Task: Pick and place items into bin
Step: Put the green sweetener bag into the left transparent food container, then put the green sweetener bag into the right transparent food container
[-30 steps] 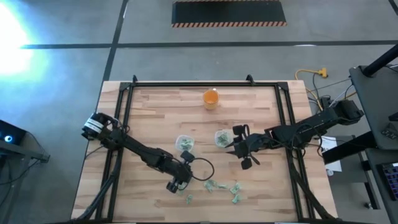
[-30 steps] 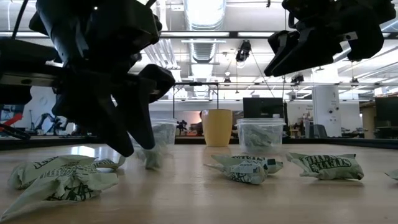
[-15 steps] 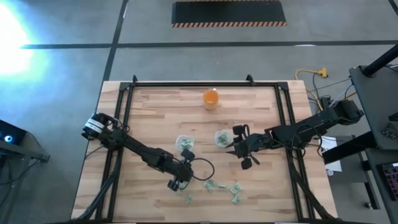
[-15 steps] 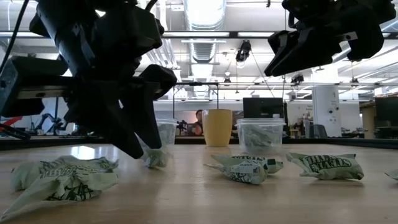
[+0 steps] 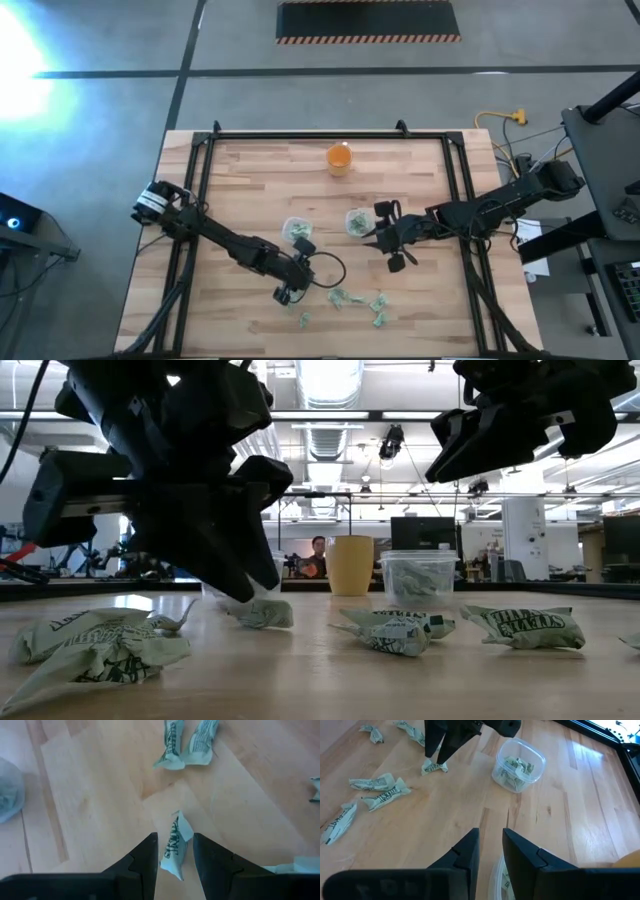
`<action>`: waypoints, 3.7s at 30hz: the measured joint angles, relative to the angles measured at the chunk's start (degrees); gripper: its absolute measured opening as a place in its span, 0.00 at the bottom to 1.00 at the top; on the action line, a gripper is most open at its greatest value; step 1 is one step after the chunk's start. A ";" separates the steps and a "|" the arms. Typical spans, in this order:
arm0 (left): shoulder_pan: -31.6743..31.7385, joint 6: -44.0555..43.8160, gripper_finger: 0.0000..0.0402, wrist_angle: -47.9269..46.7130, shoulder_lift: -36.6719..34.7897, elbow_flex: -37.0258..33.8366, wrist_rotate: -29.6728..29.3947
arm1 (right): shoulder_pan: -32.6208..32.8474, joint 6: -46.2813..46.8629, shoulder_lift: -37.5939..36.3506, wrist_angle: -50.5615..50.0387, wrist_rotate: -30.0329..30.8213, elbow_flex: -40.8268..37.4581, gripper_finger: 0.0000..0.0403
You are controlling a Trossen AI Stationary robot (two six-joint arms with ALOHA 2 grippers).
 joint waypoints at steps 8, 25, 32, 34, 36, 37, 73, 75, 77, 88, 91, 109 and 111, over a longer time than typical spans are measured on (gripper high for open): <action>0.27 1.06 0.27 0.45 1.31 -0.02 0.05 | 0.00 0.00 0.00 0.00 0.00 0.00 0.19; 0.85 -2.00 0.26 0.26 2.91 0.55 0.09 | 0.00 0.19 0.00 -0.04 0.00 0.00 0.17; 0.85 -2.06 0.13 0.17 2.91 0.55 0.04 | 0.00 0.17 0.00 -0.04 0.00 0.00 0.18; 0.85 -2.07 0.09 0.19 2.89 0.55 0.04 | 0.00 0.17 0.00 -0.07 0.00 0.00 0.19; 0.85 -2.09 0.05 0.17 2.89 0.66 0.04 | -0.02 0.17 0.00 -0.07 0.00 0.00 0.19; 0.85 -2.09 0.04 0.18 2.89 0.76 0.04 | 0.00 0.15 0.00 -0.07 0.00 0.00 0.19; 4.30 -2.07 0.01 -18.87 -15.11 -1.12 -26.97 | -0.02 0.20 0.00 -0.98 0.02 0.00 0.18; 4.63 -2.11 0.01 -19.50 -14.40 -1.90 -26.58 | -0.02 0.20 0.00 -0.98 0.02 0.00 0.18; 4.74 -2.17 0.01 -19.25 -13.90 -2.53 -25.76 | -0.01 0.20 0.00 -1.01 0.02 0.00 0.19; 4.78 -4.62 0.15 -19.16 -13.33 -2.98 -22.39 | -0.02 0.17 0.00 -1.20 0.02 0.00 0.16; 4.87 -4.74 0.21 -19.26 -13.33 -2.99 -22.43 | -0.01 0.20 0.00 -1.18 0.02 0.00 0.16; 2.55 -9.03 0.28 -19.40 -18.07 0.66 -22.62 | 3.24 8.85 7.81 9.52 -16.60 0.00 0.20; 2.26 -10.23 0.28 -19.54 -18.86 0.43 -22.53 | 4.85 10.66 9.74 9.73 -16.65 0.47 0.20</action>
